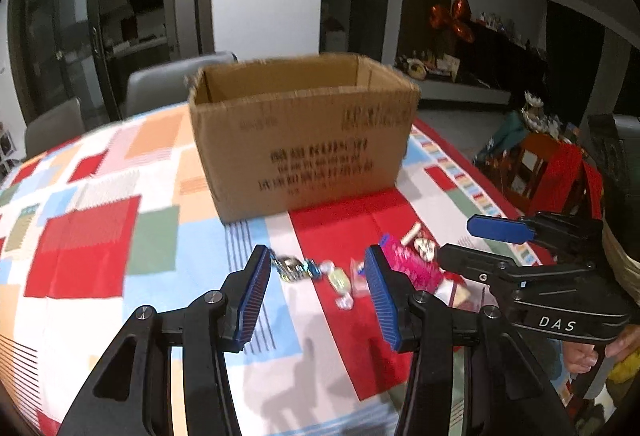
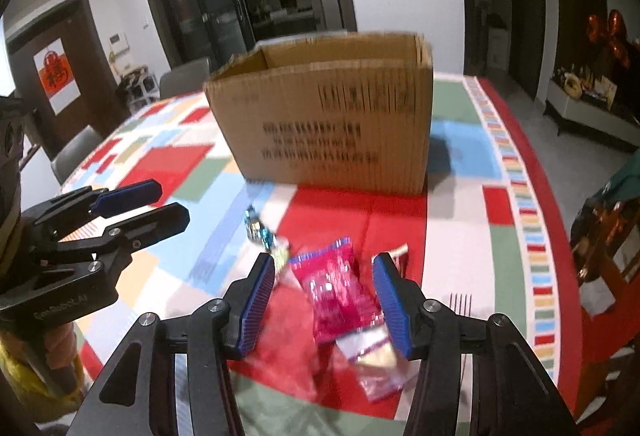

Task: Organize snacks
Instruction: 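Move both open tools back toward the remaining snacks on the table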

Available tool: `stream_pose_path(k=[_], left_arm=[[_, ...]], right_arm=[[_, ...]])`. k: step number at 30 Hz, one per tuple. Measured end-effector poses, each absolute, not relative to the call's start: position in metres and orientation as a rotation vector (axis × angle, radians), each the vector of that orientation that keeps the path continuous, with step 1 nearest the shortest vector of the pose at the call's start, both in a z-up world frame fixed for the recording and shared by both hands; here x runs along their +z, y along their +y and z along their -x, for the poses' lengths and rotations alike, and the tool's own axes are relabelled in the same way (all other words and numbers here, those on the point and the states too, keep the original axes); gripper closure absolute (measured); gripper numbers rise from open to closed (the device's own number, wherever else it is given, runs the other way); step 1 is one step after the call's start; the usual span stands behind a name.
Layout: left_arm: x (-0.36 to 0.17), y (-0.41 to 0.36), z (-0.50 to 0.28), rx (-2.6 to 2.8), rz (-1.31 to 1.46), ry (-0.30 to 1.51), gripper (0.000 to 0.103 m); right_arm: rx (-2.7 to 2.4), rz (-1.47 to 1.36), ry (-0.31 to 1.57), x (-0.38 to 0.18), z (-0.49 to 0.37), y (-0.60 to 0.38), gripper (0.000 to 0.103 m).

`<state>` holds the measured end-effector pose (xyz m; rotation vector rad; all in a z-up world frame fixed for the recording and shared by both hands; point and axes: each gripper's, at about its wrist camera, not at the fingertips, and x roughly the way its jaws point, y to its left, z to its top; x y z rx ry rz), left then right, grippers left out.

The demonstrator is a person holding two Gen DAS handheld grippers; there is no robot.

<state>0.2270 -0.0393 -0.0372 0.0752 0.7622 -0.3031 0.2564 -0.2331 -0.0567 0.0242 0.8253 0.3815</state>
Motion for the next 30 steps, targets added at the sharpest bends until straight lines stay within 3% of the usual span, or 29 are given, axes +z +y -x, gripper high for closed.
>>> stream_pose_path(k=[15, 30], left_arm=[[-0.096, -0.044, -0.260, -0.386, 0.040, 0.953, 0.079], [-0.125, -0.057, -0.292, -0.357, 0.080, 1.033, 0.082]], right_arm=[[0.432, 0.000, 0.949, -0.101, -0.279, -0.222, 0.051], [0.454, -0.008, 0.959, -0.112, -0.294, -0.222, 0.051]])
